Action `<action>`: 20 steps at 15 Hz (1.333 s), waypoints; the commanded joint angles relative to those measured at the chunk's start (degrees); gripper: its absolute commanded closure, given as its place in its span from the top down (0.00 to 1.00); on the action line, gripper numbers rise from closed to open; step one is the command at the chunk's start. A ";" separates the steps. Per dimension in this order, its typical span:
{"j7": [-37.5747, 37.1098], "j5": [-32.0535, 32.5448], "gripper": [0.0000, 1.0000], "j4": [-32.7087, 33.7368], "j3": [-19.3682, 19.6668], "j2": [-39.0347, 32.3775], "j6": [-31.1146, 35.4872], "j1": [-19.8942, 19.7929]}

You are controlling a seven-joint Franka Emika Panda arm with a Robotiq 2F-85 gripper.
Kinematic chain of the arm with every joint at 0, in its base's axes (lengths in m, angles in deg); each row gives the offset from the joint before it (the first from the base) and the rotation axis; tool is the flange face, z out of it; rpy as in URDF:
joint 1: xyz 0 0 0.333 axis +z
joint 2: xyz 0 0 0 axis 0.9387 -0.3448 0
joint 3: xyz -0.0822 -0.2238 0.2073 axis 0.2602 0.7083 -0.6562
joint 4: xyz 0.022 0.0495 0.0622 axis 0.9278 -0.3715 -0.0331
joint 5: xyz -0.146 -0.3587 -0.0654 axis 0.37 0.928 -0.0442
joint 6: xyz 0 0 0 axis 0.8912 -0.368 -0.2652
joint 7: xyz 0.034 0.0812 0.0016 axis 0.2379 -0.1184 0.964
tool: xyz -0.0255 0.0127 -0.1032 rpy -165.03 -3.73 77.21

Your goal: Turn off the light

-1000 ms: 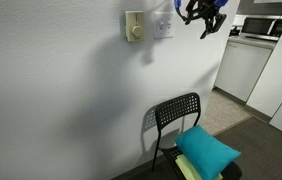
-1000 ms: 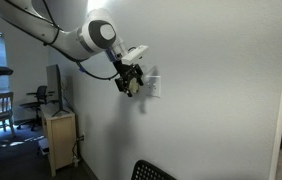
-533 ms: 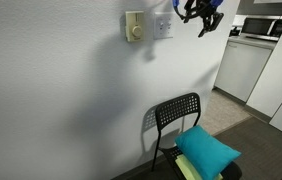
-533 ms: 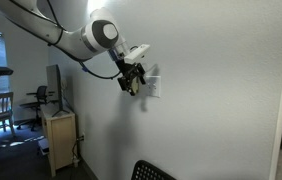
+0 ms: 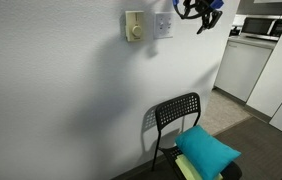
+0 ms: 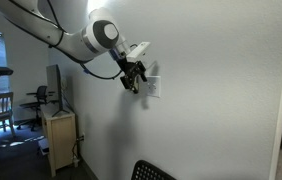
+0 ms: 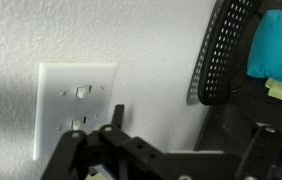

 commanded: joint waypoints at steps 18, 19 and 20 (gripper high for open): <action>2.80 0.81 1.00 14.60 -1.65 -14.45 4.63 -2.92; 2.61 0.64 1.00 15.19 -1.66 -15.18 4.60 -3.03; 2.45 0.63 1.00 15.95 -1.67 -15.95 4.10 -3.05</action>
